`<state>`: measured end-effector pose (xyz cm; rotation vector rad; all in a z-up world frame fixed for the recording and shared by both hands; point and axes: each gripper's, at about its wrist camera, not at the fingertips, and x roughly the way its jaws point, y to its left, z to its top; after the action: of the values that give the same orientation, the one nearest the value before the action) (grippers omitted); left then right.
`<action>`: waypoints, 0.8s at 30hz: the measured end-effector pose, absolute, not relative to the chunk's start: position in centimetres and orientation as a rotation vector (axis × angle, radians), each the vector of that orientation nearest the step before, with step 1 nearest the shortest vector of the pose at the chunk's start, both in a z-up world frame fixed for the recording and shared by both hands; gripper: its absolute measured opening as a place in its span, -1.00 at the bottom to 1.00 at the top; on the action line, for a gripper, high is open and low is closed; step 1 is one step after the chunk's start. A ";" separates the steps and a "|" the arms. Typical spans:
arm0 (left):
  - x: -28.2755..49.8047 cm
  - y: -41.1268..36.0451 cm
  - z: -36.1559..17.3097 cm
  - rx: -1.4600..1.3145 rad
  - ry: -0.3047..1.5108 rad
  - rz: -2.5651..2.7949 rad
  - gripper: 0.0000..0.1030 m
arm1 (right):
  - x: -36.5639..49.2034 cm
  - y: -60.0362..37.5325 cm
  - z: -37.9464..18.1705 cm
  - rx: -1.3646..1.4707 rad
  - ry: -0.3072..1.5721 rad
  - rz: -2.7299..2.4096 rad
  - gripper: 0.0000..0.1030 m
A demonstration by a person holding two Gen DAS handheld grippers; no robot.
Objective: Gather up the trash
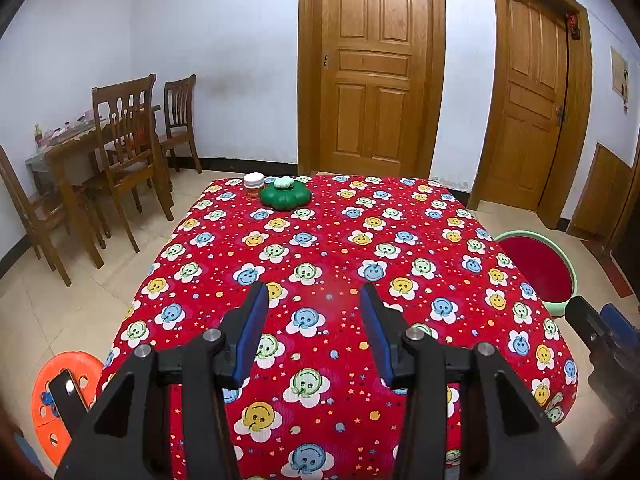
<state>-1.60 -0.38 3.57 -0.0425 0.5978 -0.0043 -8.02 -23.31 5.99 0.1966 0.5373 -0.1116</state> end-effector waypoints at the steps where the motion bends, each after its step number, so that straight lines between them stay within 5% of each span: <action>1: -1.6 -0.4 3.6 -0.043 0.597 -0.005 -0.08 | -8.0 -23.3 6.0 0.197 0.538 -0.112 0.66; 24: -1.5 -0.5 3.9 -0.044 0.594 -0.004 -0.08 | -8.0 -23.3 6.0 0.196 0.537 -0.111 0.66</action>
<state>-1.52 -0.49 3.85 -0.0435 0.5945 -0.0037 -8.00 -23.28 6.03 0.1956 0.5367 -0.1113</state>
